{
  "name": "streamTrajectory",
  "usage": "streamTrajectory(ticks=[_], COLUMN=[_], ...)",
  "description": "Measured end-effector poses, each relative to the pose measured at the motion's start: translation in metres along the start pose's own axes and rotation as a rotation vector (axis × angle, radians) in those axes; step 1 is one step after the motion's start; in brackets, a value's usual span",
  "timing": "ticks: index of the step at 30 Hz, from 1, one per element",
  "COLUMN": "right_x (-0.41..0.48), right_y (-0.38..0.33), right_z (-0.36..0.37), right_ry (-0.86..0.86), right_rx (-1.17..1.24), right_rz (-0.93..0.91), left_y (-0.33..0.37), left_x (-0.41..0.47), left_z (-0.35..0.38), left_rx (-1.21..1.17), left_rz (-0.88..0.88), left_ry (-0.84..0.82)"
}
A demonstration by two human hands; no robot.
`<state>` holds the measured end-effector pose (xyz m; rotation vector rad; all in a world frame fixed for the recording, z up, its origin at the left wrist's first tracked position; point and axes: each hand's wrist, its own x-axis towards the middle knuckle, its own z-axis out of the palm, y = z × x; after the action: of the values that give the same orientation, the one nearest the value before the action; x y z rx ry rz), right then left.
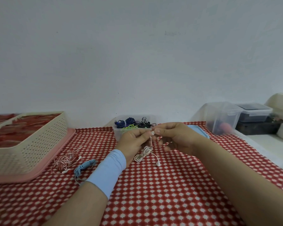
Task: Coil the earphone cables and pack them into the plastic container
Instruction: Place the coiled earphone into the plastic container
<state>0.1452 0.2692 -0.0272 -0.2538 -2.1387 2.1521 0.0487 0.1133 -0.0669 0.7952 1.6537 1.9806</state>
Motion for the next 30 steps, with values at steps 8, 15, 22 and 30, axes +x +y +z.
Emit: streamTrajectory(ticks=[8, 15, 22, 30], right_x=[-0.007, -0.005, -0.004, -0.009], right_y=[-0.008, -0.009, -0.007, -0.013], right_z=[-0.003, 0.001, 0.006, 0.001], right_ry=[0.05, 0.142, 0.167, 0.074], right_rx=[-0.168, -0.436, -0.392, -0.309], right_rz=[-0.079, -0.167, -0.201, -0.123], left_y=[-0.002, -0.004, -0.007, -0.002], left_x=[0.003, 0.002, 0.004, 0.0], left_z=[-0.001, 0.0, -0.001, 0.001], left_rx=[0.076, 0.188, 0.186, 0.122], left_rz=[0.012, 0.059, 0.054, 0.015], left_ry=[0.039, 0.074, 0.089, 0.029])
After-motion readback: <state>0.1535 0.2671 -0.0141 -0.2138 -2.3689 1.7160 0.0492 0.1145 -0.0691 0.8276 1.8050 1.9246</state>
